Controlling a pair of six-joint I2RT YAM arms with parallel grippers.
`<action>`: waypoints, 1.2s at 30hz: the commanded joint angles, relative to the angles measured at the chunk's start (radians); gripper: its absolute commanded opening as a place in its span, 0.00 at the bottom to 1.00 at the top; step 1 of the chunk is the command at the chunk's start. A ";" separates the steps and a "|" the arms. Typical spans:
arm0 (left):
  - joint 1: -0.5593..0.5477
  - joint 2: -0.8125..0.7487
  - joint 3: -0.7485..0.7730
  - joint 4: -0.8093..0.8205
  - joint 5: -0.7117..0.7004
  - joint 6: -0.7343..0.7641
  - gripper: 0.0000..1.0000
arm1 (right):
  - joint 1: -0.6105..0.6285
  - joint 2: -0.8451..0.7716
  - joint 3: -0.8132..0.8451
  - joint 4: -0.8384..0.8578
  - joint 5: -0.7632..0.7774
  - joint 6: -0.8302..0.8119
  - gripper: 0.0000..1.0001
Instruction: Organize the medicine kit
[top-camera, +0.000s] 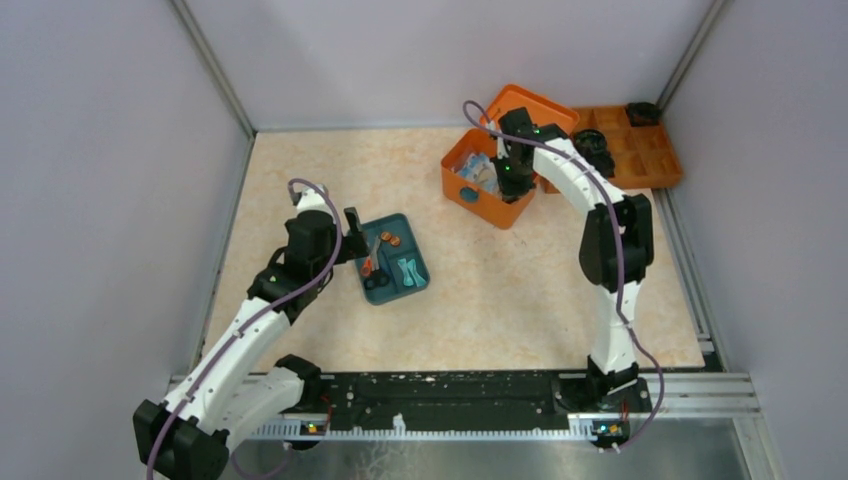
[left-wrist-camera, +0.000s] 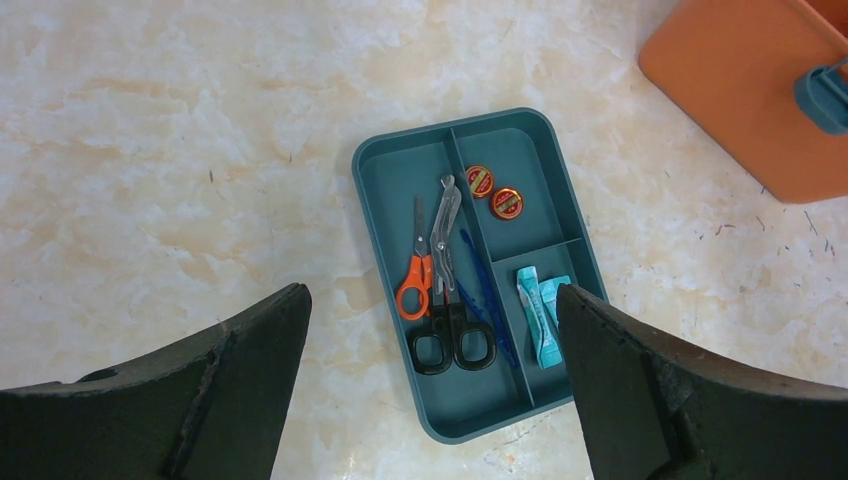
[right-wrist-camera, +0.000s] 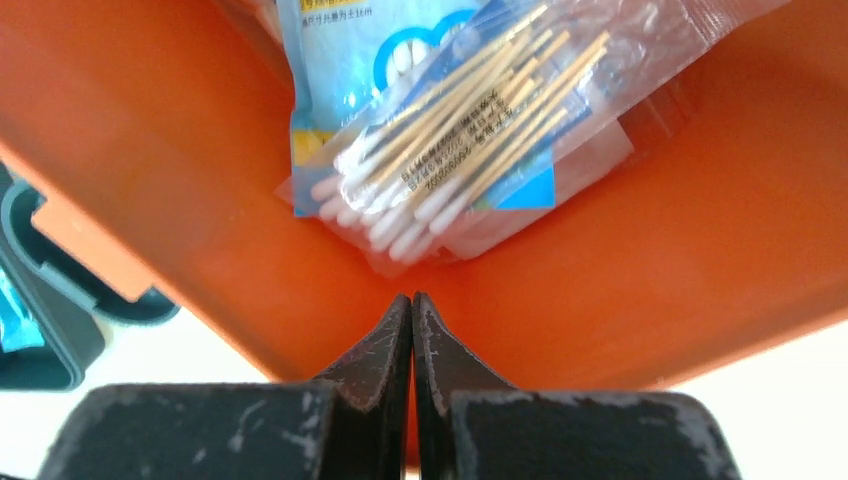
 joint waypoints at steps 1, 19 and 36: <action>0.009 0.004 0.006 0.014 0.020 0.010 0.99 | 0.044 -0.157 -0.080 -0.004 -0.030 0.061 0.00; 0.021 0.000 0.003 0.017 0.031 0.008 0.99 | 0.275 -0.387 -0.339 0.009 -0.077 0.200 0.00; 0.029 -0.112 -0.008 -0.030 -0.104 -0.070 0.99 | 0.424 -0.493 -0.363 0.356 -0.054 0.366 0.12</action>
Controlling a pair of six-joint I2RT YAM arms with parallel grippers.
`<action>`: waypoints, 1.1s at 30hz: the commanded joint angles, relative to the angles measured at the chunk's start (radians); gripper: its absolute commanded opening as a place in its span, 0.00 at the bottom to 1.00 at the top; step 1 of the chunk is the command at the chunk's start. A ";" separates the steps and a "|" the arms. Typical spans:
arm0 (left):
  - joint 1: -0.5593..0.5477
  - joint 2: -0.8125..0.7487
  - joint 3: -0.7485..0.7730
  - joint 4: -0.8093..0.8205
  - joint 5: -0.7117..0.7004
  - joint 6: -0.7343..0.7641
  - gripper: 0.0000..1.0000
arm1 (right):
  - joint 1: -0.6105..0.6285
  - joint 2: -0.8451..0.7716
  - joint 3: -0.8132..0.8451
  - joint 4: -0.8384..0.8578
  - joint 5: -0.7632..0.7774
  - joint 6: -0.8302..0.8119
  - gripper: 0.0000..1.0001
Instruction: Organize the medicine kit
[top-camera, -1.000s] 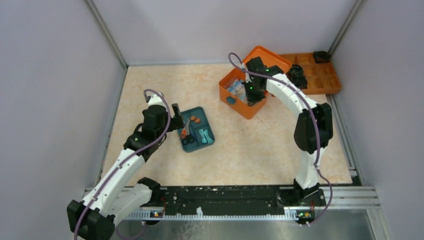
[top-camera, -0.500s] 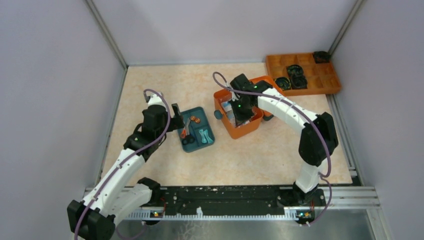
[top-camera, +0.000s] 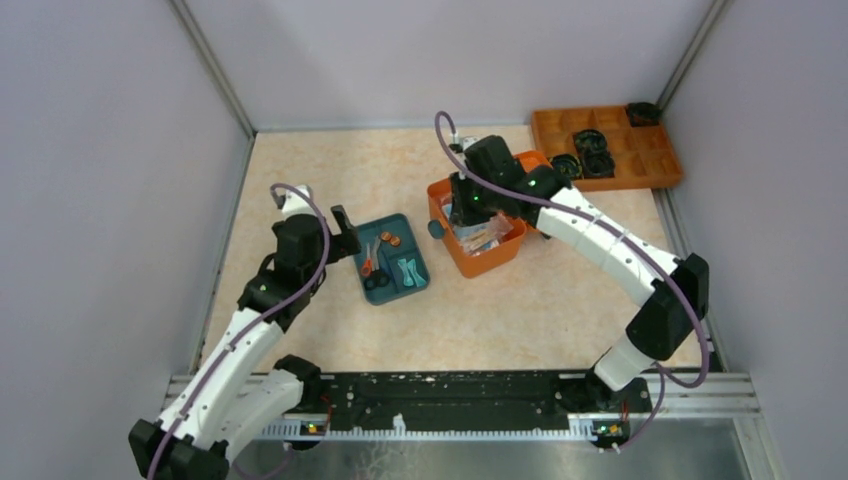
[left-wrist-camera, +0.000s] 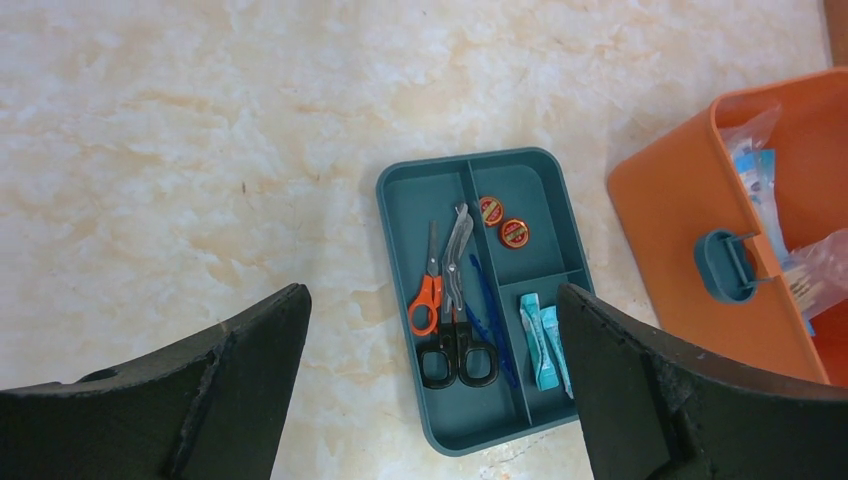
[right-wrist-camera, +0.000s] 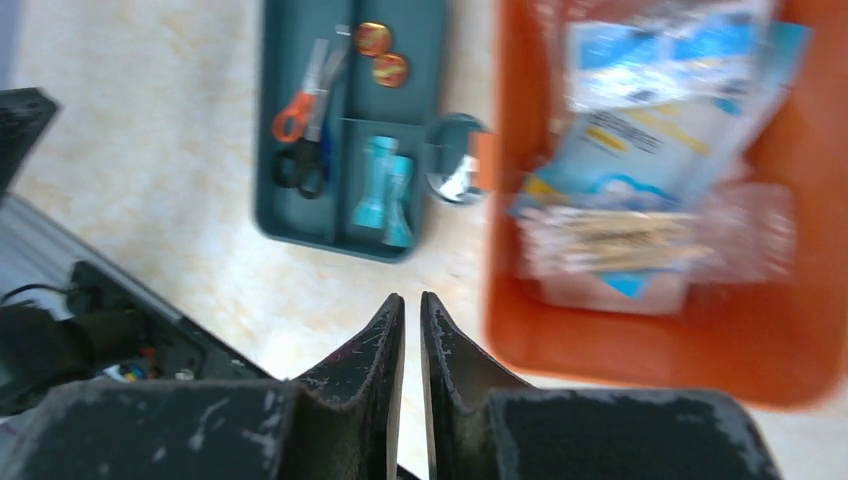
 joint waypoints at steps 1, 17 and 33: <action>0.007 -0.075 -0.012 -0.028 -0.079 -0.052 0.99 | 0.098 0.034 -0.025 0.198 -0.057 0.119 0.12; 0.007 -0.212 -0.002 -0.119 -0.132 -0.011 0.99 | 0.244 0.458 0.108 0.310 -0.035 0.190 0.18; 0.007 -0.203 -0.003 -0.115 -0.120 -0.009 0.99 | 0.250 0.604 0.245 0.263 0.021 0.146 0.21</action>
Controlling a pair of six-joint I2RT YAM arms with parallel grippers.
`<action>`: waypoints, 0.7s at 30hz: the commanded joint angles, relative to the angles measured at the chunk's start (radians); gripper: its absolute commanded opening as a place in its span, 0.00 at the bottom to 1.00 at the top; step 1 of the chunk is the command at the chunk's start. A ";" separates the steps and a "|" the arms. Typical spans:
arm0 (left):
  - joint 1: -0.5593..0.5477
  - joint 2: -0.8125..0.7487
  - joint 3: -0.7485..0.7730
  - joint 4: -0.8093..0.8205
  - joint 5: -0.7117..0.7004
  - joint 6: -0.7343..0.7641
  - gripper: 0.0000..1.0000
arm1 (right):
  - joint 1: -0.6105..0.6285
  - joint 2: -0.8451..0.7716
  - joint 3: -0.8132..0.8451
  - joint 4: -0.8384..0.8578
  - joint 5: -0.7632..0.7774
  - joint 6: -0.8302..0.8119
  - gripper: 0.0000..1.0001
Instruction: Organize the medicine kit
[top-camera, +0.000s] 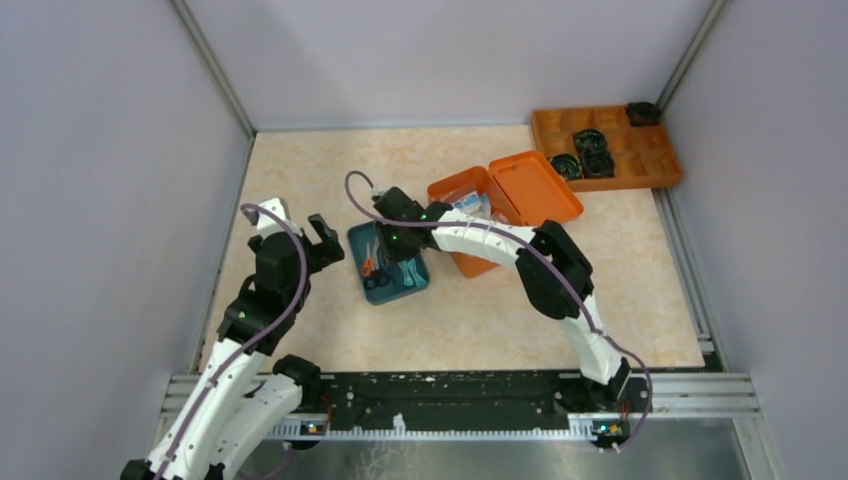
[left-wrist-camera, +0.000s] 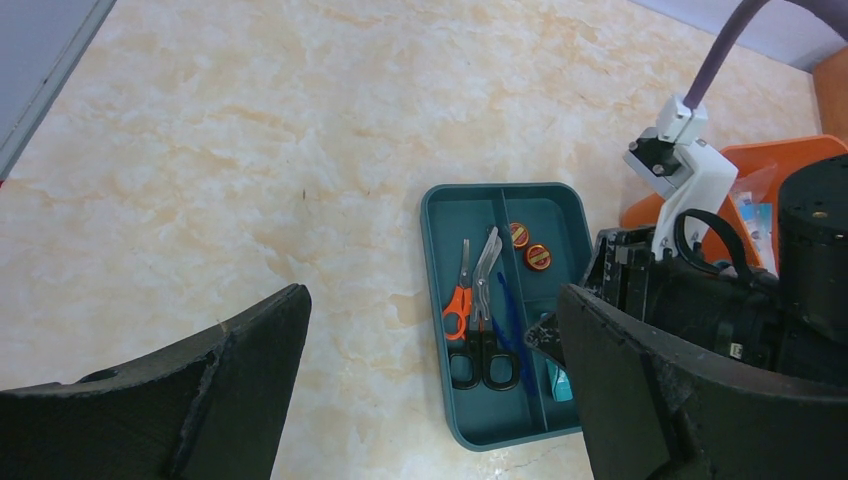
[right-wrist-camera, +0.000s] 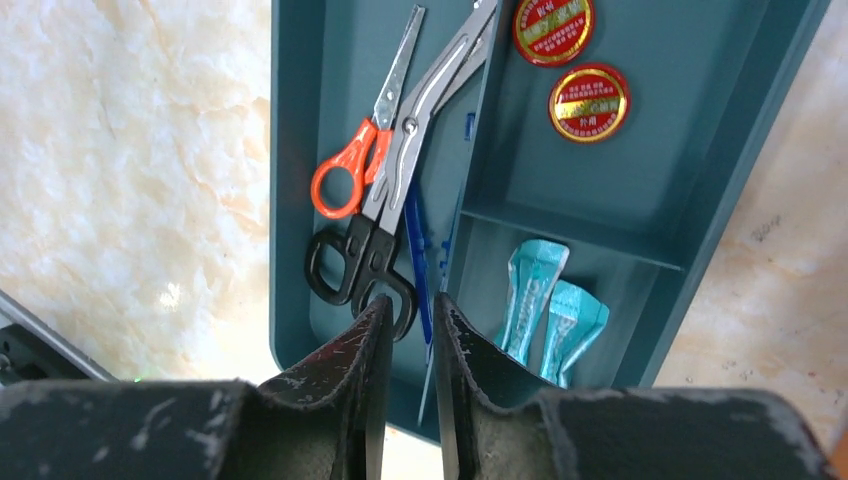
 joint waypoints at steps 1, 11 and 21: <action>0.005 0.000 0.003 -0.007 -0.003 0.011 0.99 | 0.007 0.051 0.075 0.000 0.026 -0.025 0.20; 0.006 -0.003 0.004 -0.009 -0.009 0.007 0.99 | 0.006 0.115 0.154 -0.047 0.064 -0.049 0.17; 0.005 -0.003 0.003 -0.009 -0.007 0.007 0.99 | 0.007 0.101 0.145 -0.044 0.083 -0.059 0.19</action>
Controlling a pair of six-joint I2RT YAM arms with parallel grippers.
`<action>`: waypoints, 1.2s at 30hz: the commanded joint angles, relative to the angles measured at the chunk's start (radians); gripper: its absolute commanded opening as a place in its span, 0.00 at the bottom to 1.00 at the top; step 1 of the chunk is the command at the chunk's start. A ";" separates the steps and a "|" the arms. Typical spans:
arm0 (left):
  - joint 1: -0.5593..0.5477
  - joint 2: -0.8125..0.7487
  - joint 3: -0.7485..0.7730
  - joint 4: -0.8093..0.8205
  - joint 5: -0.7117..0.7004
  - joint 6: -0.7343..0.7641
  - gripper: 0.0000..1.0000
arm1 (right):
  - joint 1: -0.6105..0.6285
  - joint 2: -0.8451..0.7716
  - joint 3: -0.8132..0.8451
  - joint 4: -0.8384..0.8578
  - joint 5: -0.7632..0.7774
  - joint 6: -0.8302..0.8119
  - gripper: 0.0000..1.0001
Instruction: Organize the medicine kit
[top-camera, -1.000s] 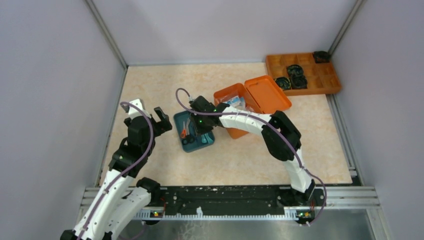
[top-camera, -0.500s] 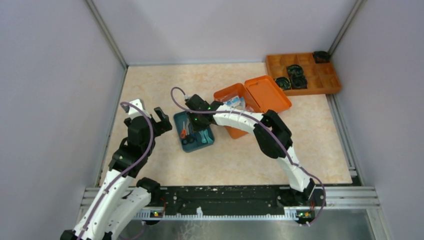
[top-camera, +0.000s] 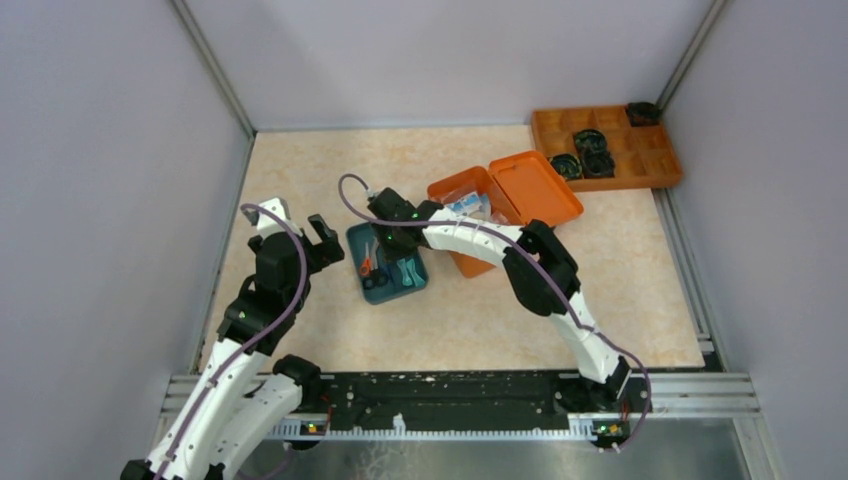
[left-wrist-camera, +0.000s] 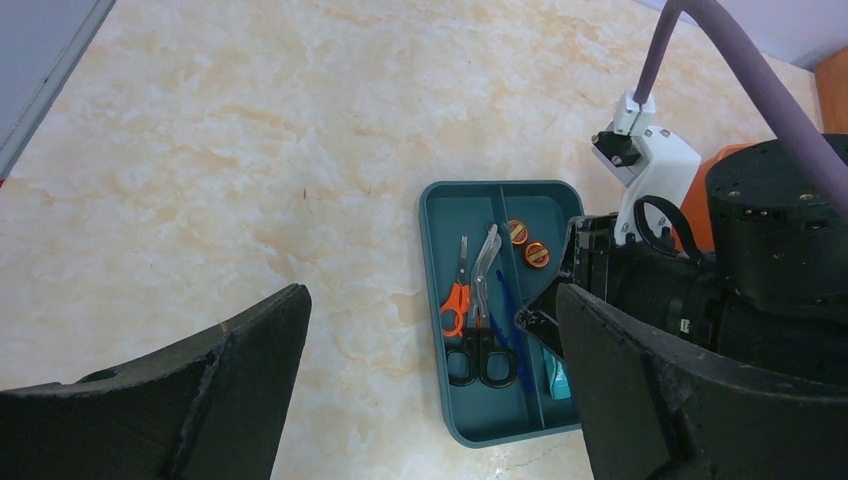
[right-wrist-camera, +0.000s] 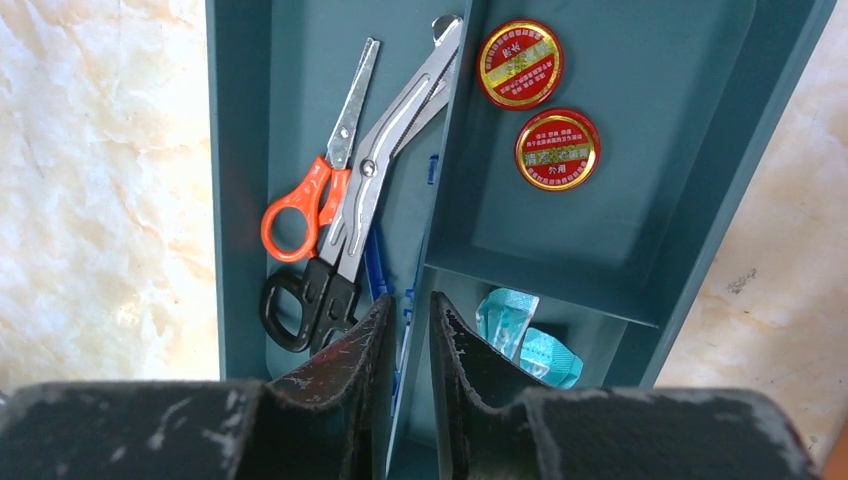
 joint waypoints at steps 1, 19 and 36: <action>0.005 -0.003 0.002 -0.006 -0.007 0.008 0.99 | 0.005 -0.018 0.018 0.007 0.029 -0.019 0.19; 0.005 -0.001 0.002 -0.006 -0.007 0.008 0.99 | 0.005 0.039 0.084 -0.030 0.027 -0.037 0.22; 0.006 -0.005 0.002 -0.006 -0.012 0.007 0.99 | 0.005 0.092 0.134 -0.061 0.079 -0.065 0.09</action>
